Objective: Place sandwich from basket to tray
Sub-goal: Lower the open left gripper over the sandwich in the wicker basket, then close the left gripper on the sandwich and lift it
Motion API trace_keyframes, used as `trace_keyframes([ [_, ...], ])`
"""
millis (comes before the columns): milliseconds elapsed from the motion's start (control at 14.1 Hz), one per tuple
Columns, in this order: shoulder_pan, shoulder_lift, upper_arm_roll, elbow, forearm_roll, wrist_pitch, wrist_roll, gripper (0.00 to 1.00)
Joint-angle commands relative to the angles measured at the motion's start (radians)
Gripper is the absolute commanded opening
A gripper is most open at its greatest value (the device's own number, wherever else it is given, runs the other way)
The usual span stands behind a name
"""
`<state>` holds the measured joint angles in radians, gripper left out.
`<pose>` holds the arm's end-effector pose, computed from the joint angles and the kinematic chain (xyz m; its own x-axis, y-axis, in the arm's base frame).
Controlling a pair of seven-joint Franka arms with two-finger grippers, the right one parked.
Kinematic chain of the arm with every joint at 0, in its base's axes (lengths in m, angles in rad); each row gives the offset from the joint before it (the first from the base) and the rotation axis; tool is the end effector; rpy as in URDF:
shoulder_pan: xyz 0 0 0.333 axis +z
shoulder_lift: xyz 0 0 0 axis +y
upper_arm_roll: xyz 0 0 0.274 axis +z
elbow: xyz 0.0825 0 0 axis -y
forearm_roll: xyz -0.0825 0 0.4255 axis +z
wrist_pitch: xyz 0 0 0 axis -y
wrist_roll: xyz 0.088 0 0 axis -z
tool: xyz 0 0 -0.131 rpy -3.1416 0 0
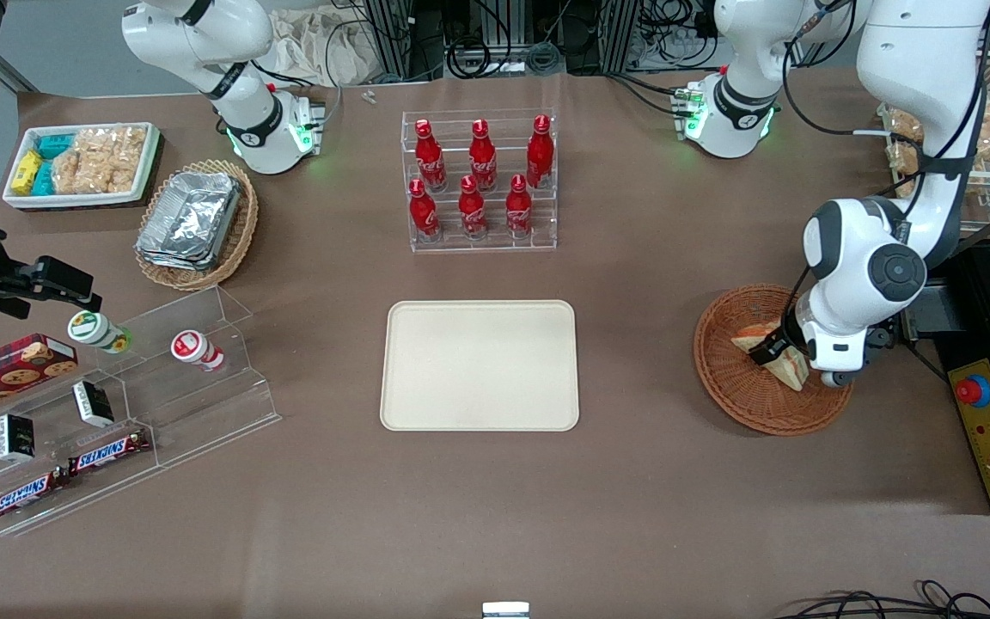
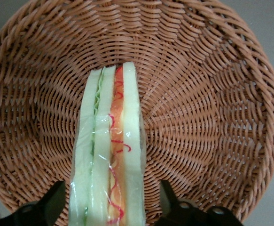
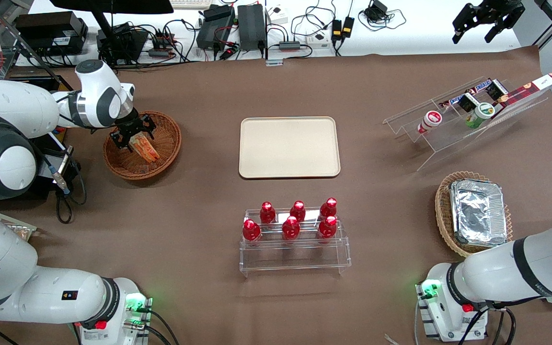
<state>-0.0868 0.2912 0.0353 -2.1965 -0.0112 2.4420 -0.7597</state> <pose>0.5633 -0.0282 0.1495 0.7540 0.6562 -0.0307 0.6554 -0.7546 -0.0337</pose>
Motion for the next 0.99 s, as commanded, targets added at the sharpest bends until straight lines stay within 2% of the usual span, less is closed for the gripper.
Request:
trace_keyframes([
  [0,0.004,0.015,-0.002,0.001,0.000,0.023,-0.021,0.40],
  [213,0.004,0.026,-0.002,0.003,0.000,0.037,-0.024,0.01],
  [354,0.010,0.013,-0.002,0.004,0.000,0.035,-0.026,0.00],
  [496,0.016,-0.061,-0.002,0.007,0.002,-0.001,-0.044,0.00],
  [638,0.021,-0.151,-0.005,0.056,0.002,-0.175,-0.026,0.00],
  [921,0.010,-0.191,-0.044,0.300,-0.001,-0.583,0.071,0.00],
])
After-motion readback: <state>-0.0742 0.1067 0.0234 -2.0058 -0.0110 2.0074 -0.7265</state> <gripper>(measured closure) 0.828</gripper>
